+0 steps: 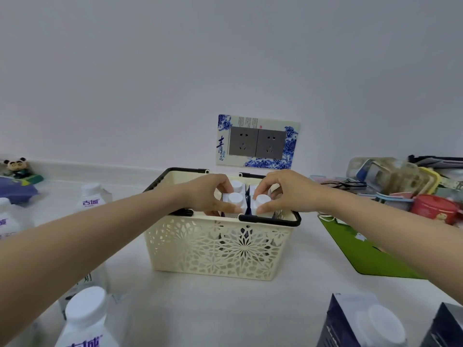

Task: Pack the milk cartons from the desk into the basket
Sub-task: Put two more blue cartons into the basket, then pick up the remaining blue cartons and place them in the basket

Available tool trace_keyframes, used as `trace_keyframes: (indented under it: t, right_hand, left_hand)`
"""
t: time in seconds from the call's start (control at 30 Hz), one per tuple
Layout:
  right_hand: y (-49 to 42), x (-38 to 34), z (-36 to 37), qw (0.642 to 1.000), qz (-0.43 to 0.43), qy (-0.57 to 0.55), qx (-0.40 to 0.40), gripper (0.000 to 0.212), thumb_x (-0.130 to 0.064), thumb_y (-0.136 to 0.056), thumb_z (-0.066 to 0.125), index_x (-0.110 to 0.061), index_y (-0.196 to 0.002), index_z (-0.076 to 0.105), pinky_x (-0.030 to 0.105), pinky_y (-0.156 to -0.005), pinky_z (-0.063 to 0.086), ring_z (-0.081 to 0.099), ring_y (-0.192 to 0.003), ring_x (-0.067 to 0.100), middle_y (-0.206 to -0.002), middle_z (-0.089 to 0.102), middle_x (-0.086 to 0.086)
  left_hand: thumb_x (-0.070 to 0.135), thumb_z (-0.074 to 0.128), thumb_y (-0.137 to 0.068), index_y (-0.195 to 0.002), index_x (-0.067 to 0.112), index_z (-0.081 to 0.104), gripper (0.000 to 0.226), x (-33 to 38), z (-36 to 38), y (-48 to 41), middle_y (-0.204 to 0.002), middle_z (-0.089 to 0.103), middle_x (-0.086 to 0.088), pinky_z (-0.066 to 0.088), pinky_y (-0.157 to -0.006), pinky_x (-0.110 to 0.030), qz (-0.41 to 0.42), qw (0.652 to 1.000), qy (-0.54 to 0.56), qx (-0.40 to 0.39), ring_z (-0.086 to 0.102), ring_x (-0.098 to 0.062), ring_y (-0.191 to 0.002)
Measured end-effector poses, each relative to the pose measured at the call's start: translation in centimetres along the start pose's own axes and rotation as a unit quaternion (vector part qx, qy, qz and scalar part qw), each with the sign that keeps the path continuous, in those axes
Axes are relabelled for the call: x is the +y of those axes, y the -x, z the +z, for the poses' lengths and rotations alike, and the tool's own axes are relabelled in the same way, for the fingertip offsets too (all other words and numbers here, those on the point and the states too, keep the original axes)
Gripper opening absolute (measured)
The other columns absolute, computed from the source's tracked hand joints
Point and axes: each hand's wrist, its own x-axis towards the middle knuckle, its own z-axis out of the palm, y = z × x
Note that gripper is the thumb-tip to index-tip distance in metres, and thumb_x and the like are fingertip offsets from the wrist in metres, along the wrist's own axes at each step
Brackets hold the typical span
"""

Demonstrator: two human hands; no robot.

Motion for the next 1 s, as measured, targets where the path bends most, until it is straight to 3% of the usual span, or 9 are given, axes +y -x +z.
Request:
trace_keyframes:
  t: [0.1,0.23,0.33,0.43,0.57,0.7,0.83,0.93,1.0]
  right_hand:
    - [0.3,-0.2,-0.5,1.0,-0.002,-0.012,-0.014,0.025,-0.031,-0.072,0.081,-0.024,-0.095,0.074,0.001,-0.065,0.041,0.056,-0.075,-0.016,-0.093,0.067,-0.017]
    - [0.5,0.2,-0.6,1.0,0.001,0.005,-0.014,0.027,-0.035,-0.072,0.08,-0.024,-0.095,0.073,-0.002,-0.062,0.034,0.05,-0.074,-0.021,-0.095,0.066,-0.017]
    - [0.3,0.5,-0.4,1.0,0.011,-0.015,-0.005,0.027,-0.034,-0.071,0.081,-0.019,-0.092,0.075,0.001,-0.056,0.035,0.05,-0.061,-0.017,-0.091,0.069,-0.009]
    - [0.2,0.8,-0.2,1.0,0.022,-0.018,0.004,0.027,-0.035,-0.07,0.082,-0.019,-0.091,0.075,0.002,-0.057,0.037,0.051,-0.062,-0.017,-0.095,0.07,-0.004]
    - [0.5,0.8,0.0,0.999,0.024,-0.025,0.001,0.027,-0.033,-0.071,0.081,-0.02,-0.093,0.074,0.003,-0.059,0.039,0.054,-0.069,-0.013,-0.098,0.071,-0.001]
    - [1.6,-0.3,-1.5,0.999,0.022,-0.014,-0.022,0.035,-0.039,-0.076,0.075,-0.027,-0.109,0.068,0.013,-0.085,0.044,0.059,-0.101,-0.001,-0.109,0.067,-0.012]
    - [5.1,-2.2,-6.1,1.0,0.006,0.029,-0.003,0.04,-0.054,-0.078,0.063,-0.038,-0.115,0.062,0.015,-0.09,0.041,0.051,-0.101,-0.019,-0.11,0.059,-0.031]
    - [10.5,-3.0,-9.2,0.992,0.025,0.118,-0.025,0.051,-0.075,-0.068,0.053,-0.051,-0.114,0.056,0.012,-0.087,0.032,0.036,-0.1,-0.034,-0.119,0.048,-0.037]
    - [14.6,-3.3,-10.2,0.985,0.056,0.157,-0.048,0.06,-0.085,-0.062,0.049,-0.059,-0.116,0.05,0.018,-0.095,0.031,0.038,-0.113,-0.023,-0.127,0.044,-0.036]
  left_hand:
    - [0.024,0.083,-0.068,-0.106,0.012,0.053,0.049,-0.2,-0.4,0.1,-0.114,0.053,-0.003,0.061,-0.072,-0.036,-0.013,0.999,0.05,0.013,0.074,-0.03,-0.075]
    - [0.022,0.082,-0.069,-0.121,0.012,0.047,0.064,-0.5,-0.9,0.1,-0.125,0.049,0.002,0.058,-0.061,-0.018,-0.033,0.996,0.087,-0.004,0.074,-0.017,-0.067]
    - [0.021,0.082,-0.07,-0.116,0.005,0.057,0.055,-0.9,-0.7,-0.3,-0.129,0.053,0.001,0.058,-0.065,-0.018,0.002,0.999,0.031,-0.009,0.066,-0.008,-0.099]
    - [0.024,0.083,-0.068,-0.114,0.009,0.063,0.053,-1.2,-0.7,-0.6,-0.12,0.064,0.006,0.054,-0.085,-0.026,0.011,1.0,-0.002,-0.005,0.049,-0.005,-0.122]
    - [0.025,0.081,-0.071,-0.124,0.016,0.057,0.059,-1.6,-0.9,-0.3,-0.109,0.055,0.024,0.037,-0.081,-0.008,0.016,0.999,-0.029,-0.009,0.047,0.002,-0.116]
    - [0.03,0.078,-0.073,-0.143,0.013,0.035,0.084,0.0,-1.6,1.0,-0.137,0.049,0.004,0.052,-0.073,-0.013,-0.028,0.999,0.009,-0.017,0.066,-0.009,-0.091]
    - [0.053,0.062,-0.08,-0.142,0.021,0.037,0.075,3.9,-2.7,3.7,-0.15,0.039,0.002,0.032,-0.108,-0.032,0.045,0.962,-0.264,0.051,0.042,-0.019,-0.132]
    - [0.066,0.042,-0.08,-0.138,0.023,0.044,0.073,7.0,-1.8,6.9,-0.15,0.04,0.002,0.026,-0.112,-0.034,0.143,0.915,-0.359,0.117,0.033,-0.017,-0.138]
    - [0.071,0.031,-0.074,-0.136,0.025,0.046,0.079,8.8,-0.2,9.1,-0.148,0.042,0.003,0.026,-0.11,-0.03,0.189,0.909,-0.347,0.13,0.032,-0.014,-0.138]
